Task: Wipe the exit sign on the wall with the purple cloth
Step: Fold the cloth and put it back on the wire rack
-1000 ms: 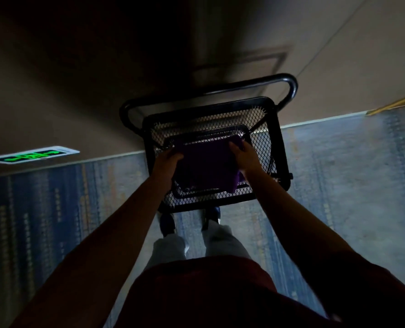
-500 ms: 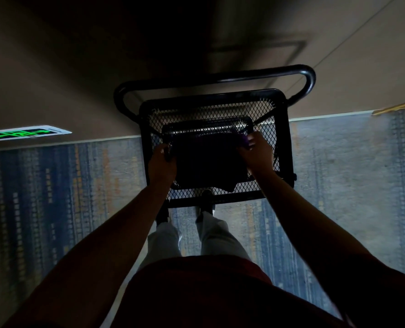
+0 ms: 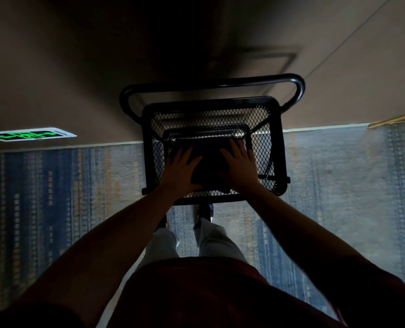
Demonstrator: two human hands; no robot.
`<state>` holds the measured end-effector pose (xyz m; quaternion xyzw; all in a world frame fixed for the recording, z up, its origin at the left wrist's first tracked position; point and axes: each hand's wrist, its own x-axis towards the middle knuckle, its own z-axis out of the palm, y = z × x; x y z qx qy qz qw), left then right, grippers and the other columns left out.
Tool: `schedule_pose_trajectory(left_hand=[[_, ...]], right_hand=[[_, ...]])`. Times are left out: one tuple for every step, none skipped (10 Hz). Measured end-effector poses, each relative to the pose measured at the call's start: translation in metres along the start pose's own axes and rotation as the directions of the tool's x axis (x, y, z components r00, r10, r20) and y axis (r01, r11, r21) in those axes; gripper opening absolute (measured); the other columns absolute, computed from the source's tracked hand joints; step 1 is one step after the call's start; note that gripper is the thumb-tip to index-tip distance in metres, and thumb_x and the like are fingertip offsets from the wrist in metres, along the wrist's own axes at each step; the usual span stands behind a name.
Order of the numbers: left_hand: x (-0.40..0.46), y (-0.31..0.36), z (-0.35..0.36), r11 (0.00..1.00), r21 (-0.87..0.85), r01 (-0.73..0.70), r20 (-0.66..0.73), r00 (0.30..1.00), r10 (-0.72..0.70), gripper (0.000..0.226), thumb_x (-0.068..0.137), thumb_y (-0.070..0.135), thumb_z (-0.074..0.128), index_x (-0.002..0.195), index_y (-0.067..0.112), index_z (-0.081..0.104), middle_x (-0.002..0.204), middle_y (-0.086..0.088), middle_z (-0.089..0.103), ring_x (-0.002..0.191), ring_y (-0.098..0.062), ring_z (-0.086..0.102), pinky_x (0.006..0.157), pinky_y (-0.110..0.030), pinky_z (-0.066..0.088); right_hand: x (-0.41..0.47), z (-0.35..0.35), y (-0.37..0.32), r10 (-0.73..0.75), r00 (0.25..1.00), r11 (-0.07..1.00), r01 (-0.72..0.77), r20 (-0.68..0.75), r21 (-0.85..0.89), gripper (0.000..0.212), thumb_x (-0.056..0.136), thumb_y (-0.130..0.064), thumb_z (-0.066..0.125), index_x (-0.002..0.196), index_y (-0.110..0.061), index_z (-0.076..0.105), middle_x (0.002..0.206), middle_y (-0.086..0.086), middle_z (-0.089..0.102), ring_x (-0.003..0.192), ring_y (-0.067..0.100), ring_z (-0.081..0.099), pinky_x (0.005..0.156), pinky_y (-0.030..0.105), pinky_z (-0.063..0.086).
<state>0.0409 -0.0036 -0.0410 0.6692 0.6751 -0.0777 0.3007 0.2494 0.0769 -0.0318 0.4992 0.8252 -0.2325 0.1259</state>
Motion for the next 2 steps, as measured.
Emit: schedule_pose_trajectory(left_hand=[[-0.008,-0.006,-0.015,0.999,-0.047,-0.001,-0.027,1.000,0.000,0.115,0.077,0.069,0.075,0.165,0.029,0.012,0.175,-0.011,0.002,0.161,-0.037,0.002,0.127,-0.061,0.011],[-0.020,-0.013,-0.033,0.997,-0.080,-0.008,-0.144,0.990,-0.003,0.117,0.076,0.070,0.076,0.165,0.029,0.012,0.175,-0.010,0.005,0.161,-0.036,0.006,0.126,-0.062,0.017]], right_hand=[[-0.002,-0.011,0.000,0.003,1.000,1.000,-0.003,-0.022,-0.010,0.076,0.089,-0.056,0.064,0.154,-0.026,0.037,0.169,0.015,0.021,0.157,0.039,0.012,0.122,0.065,0.018],[-0.006,-0.026,0.002,0.001,0.994,1.000,0.001,-0.111,0.018,0.082,0.085,-0.060,0.067,0.153,-0.027,0.037,0.167,0.016,0.026,0.155,0.040,0.020,0.120,0.066,0.023]])
